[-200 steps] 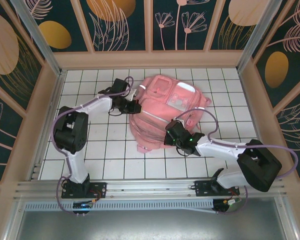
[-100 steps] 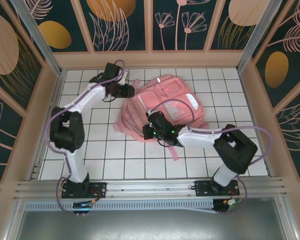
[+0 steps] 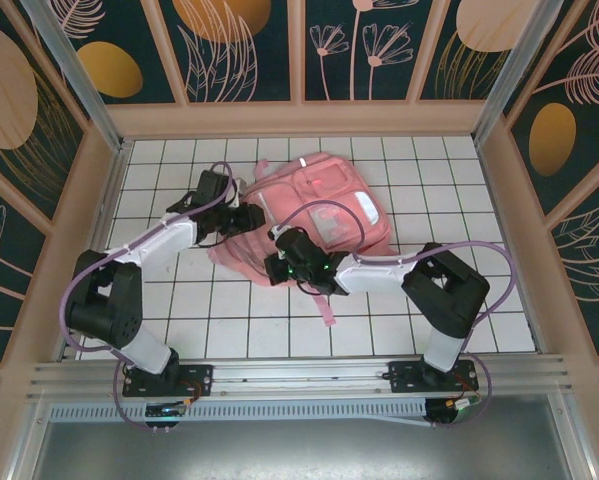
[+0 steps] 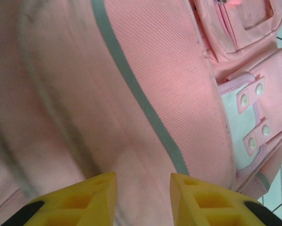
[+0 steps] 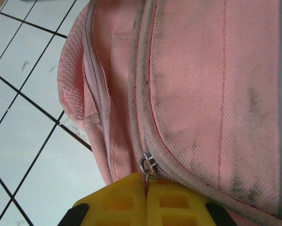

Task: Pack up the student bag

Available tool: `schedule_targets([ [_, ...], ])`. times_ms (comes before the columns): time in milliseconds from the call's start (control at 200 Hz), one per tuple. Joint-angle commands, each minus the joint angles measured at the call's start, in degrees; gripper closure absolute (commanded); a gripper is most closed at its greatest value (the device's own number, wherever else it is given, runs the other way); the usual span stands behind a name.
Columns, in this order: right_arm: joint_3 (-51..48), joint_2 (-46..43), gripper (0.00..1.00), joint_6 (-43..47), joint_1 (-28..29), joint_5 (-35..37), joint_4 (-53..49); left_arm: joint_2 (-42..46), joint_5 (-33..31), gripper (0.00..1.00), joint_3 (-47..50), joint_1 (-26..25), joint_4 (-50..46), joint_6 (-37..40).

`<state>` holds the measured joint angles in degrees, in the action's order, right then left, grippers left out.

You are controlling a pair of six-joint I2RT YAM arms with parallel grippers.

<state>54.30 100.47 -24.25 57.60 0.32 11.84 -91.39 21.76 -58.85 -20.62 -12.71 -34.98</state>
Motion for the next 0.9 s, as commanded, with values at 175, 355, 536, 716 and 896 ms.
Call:
schedule_targets([
  [175,2.48,1.55,1.00,1.93,1.73,-0.93,4.19,2.90,-5.39,0.63,5.92,-0.50,4.79,-7.09],
  [355,2.78,1.67,1.00,2.27,1.81,-0.36,3.79,8.32,-12.94,0.65,8.25,-0.58,3.06,-6.51],
  [536,2.99,0.94,1.00,2.53,2.22,-0.64,3.72,11.80,-9.47,0.61,14.83,-0.56,10.53,-10.60],
  [716,5.83,2.58,1.00,3.56,2.92,-1.89,2.45,7.33,-2.12,0.61,15.50,-1.15,18.91,-15.32],
  [896,7.66,3.93,1.00,5.20,4.28,-1.75,0.67,3.55,-1.57,0.82,13.77,-1.17,19.18,-14.11],
])
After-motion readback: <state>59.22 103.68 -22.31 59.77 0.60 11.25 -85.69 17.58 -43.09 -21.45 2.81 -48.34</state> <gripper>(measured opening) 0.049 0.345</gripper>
